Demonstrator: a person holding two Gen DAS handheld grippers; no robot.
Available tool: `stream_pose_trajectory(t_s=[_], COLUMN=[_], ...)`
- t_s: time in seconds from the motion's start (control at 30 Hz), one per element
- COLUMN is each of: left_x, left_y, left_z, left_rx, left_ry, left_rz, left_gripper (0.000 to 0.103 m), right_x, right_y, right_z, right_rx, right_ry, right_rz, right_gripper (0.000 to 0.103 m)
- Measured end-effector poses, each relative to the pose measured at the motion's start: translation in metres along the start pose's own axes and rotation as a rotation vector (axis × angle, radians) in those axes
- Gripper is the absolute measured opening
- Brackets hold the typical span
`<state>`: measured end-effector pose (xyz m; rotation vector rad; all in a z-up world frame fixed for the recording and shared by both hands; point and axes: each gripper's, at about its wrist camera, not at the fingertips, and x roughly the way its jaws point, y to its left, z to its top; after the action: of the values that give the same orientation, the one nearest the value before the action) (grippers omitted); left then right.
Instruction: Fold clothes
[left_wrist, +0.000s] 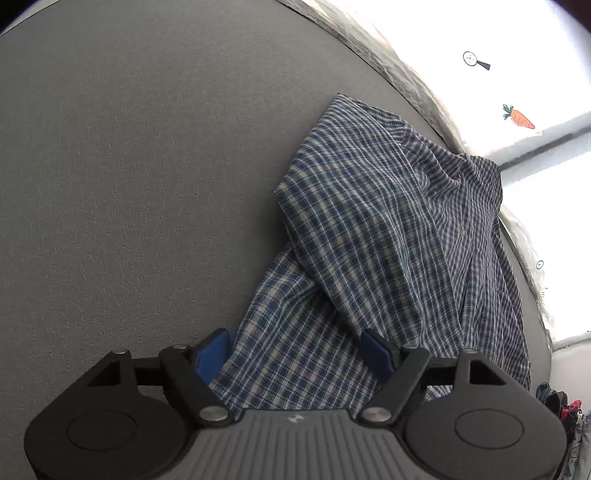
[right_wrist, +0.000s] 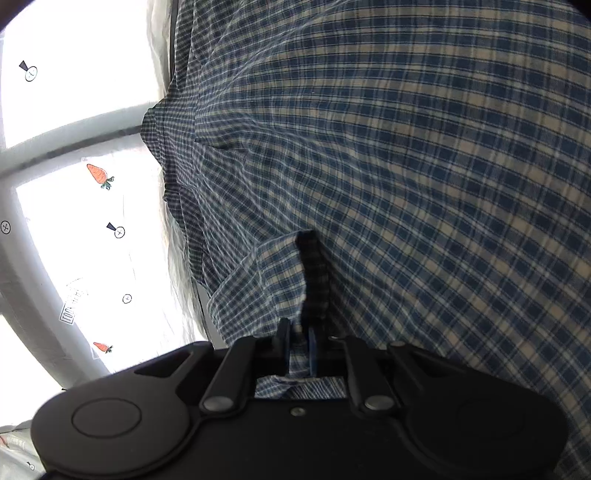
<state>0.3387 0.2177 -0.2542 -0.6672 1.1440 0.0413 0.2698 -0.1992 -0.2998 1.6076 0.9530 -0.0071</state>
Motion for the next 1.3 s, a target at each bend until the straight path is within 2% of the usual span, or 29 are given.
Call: stream_pose_trajectory(t_s=[0.13, 0.27, 0.5, 0.63, 1.0, 1.3], left_x=[-0.008, -0.015, -0.037, -0.040, -0.029, -0.023], left_y=[-0.004, -0.003, -0.009, -0.015, -0.066, -0.108], left_z=[-0.015, -0.036, -0.080, -0.103, -0.160, -0.202], left_rx=[0.007, -0.035, -0.089, -0.129, -0.110, -0.112], left_ry=[-0.012, -0.040, -0.089, -0.081, -0.097, -0.136], left_rz=[0.033, 0.057, 0.126, 0.157, 0.212, 0.248], left_gripper=[0.079, 0.079, 0.080, 0.081, 0.082, 0.082], right_x=[-0.005, -0.010, -0.021, -0.030, -0.060, -0.069], right_y=[-0.001, 0.009, 0.029, 0.041, 0.058, 0.095], right_z=[0.005, 0.014, 0.047, 0.069, 0.140, 0.200], right_rx=[0.013, -0.042, -0.087, -0.124, -0.169, -0.294], right_ry=[-0.004, 0.022, 0.044, 0.045, 0.033, -0.002], right_rz=[0.014, 0.001, -0.011, -0.026, -0.042, -0.038], right_gripper=[0.008, 0.006, 0.005, 0.004, 0.004, 0.003])
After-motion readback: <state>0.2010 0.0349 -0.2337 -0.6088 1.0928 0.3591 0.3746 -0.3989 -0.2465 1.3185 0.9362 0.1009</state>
